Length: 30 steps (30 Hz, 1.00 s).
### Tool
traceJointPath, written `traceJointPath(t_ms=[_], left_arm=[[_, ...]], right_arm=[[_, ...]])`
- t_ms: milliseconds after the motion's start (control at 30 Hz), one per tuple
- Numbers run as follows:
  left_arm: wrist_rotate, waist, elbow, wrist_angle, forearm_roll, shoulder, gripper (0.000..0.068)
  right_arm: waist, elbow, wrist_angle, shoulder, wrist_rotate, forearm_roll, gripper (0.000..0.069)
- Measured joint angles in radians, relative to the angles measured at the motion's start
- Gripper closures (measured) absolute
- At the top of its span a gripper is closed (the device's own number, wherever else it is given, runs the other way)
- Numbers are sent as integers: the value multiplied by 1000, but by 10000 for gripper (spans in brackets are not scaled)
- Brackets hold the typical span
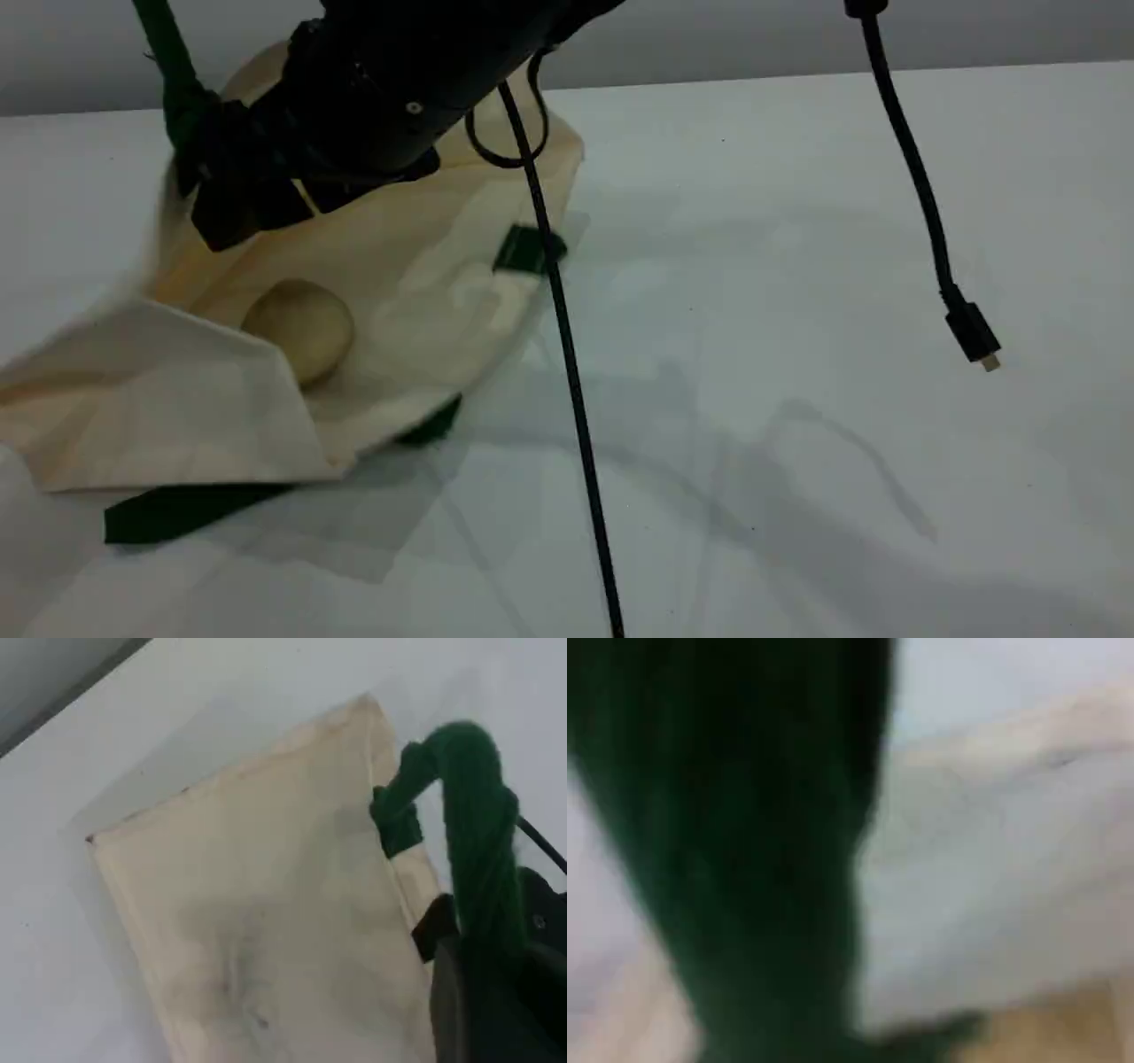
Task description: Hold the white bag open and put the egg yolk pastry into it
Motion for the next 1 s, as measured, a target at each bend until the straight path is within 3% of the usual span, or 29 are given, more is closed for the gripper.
traceJointPath(t_ms=[467, 1000], left_arm=[[3, 0, 0, -1, 0, 0, 584], [3, 0, 0, -1, 0, 0, 584]], right_arm=[[-178, 2, 177, -32, 162, -161, 156], [-471, 1, 346, -241, 340, -320, 156]])
